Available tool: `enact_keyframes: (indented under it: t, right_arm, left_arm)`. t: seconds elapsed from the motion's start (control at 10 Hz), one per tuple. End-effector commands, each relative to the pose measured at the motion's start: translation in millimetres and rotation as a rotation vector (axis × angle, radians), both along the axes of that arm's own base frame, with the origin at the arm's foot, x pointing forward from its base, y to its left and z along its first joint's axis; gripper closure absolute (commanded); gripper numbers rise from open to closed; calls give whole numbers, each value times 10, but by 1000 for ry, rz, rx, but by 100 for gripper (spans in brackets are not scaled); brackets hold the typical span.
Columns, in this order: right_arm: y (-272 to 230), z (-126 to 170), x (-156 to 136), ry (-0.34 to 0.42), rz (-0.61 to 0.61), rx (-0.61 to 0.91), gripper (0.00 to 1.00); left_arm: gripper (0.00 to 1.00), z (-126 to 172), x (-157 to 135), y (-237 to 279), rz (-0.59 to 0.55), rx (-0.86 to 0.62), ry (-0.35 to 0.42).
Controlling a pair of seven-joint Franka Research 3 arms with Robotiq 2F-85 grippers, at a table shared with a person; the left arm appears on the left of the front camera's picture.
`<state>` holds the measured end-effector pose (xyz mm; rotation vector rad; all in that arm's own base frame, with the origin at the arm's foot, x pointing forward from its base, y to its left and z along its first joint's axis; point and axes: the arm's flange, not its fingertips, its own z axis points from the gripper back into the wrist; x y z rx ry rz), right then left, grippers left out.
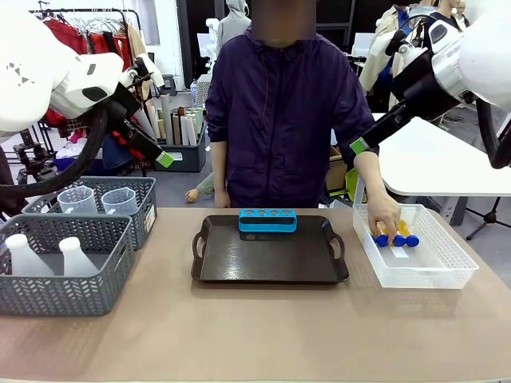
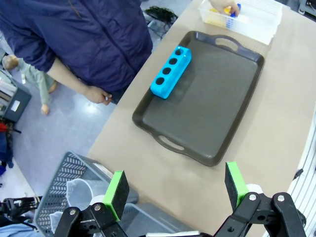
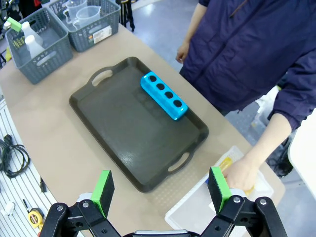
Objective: Prepare the laboratory tools.
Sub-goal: Pick up one Large Measuring Cup and place it on the Handle tray.
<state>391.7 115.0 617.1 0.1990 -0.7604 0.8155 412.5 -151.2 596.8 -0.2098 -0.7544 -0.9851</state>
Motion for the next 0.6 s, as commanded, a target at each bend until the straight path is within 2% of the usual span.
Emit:
enact_keyframes:
  t: [0.0,0.1,0.2,0.5]
  right_arm:
    - [-7,-1,4,1,6,4,0]
    - [-7,-1,4,1,6,4,0]
    - [-7,-1,4,1,6,4,0]
    - [-7,-1,4,1,6,4,0]
  left_arm:
    - [0,114,-45,95,73,55,29]
    - [0,113,35,192,137,84,15]
    - [0,157,81,346,155,154,19]
    - [0,73,303,670,287,299,129]
